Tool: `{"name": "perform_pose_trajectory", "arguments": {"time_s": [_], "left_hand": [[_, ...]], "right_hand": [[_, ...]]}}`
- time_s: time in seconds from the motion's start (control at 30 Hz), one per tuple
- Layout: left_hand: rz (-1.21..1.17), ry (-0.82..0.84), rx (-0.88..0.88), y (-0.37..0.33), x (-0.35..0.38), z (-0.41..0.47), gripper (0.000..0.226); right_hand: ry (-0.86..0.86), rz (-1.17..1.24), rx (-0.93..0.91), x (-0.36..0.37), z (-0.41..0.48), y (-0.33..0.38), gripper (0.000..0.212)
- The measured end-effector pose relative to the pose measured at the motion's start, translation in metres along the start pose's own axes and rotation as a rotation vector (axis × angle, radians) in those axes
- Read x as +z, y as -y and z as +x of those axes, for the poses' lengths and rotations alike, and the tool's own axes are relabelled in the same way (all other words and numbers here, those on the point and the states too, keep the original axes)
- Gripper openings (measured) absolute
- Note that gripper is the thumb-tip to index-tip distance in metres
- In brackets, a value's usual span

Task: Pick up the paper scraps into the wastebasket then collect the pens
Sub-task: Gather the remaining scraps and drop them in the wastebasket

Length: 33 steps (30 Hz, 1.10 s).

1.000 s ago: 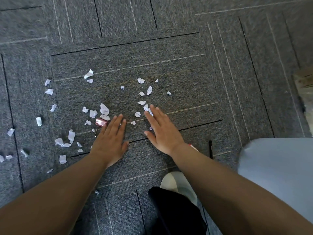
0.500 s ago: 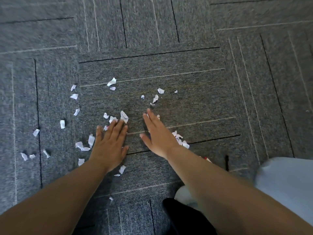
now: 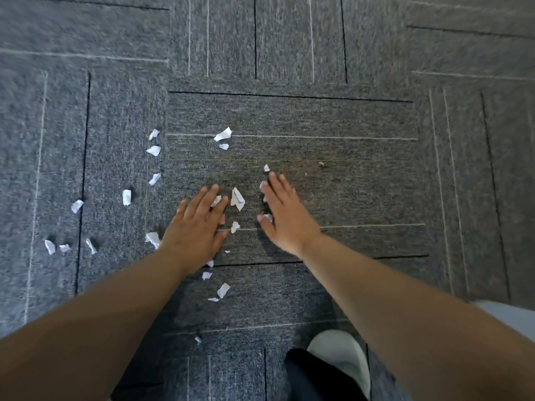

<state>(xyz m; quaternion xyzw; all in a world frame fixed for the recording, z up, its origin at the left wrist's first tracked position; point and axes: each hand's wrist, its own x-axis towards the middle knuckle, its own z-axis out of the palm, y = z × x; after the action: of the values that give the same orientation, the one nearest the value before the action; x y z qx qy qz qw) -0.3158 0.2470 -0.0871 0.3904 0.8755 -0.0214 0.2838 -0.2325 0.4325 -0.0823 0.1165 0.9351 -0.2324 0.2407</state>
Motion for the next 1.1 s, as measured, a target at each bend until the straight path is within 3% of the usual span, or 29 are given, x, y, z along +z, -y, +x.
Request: {"name": "perform_pose_trajectory", "arguments": {"time_s": [0.07,0.13,0.23,0.33,0.63,0.7,0.8,0.87,1.1], "left_hand": [[-0.009,-0.002,0.008,0.007,0.001,-0.002,0.065],[-0.023,-0.021,0.026,0.014,-0.001,-0.003,0.065],[0.013,-0.049,0.05,0.023,-0.007,0.004,0.065],[0.07,-0.061,0.045,0.027,-0.021,0.025,0.066],[0.115,-0.086,0.102,0.005,-0.073,0.1,0.067],[0.1,-0.01,0.071,0.003,-0.073,0.106,0.066],[0.078,0.012,0.092,0.002,-0.062,0.092,0.066],[0.074,0.013,0.126,0.005,-0.056,0.069,0.063],[0.0,0.019,0.135,0.048,-0.031,-0.01,0.062]], "right_hand": [[-0.001,0.042,-0.111,0.015,-0.017,0.022,0.063],[-0.103,0.057,-0.112,0.018,-0.024,0.022,0.061],[-0.257,0.007,0.17,0.002,-0.007,-0.013,0.067],[-0.16,0.007,0.395,-0.019,0.014,-0.047,0.072],[-0.02,0.106,-0.127,0.03,-0.038,0.026,0.06],[-0.12,0.077,-0.113,0.025,-0.031,0.018,0.057],[-0.189,0.053,0.05,-0.002,-0.009,-0.004,0.057],[-0.145,0.038,0.083,-0.018,0.01,-0.01,0.058],[0.074,-0.161,-0.142,-0.023,0.044,0.044,0.07]]}}
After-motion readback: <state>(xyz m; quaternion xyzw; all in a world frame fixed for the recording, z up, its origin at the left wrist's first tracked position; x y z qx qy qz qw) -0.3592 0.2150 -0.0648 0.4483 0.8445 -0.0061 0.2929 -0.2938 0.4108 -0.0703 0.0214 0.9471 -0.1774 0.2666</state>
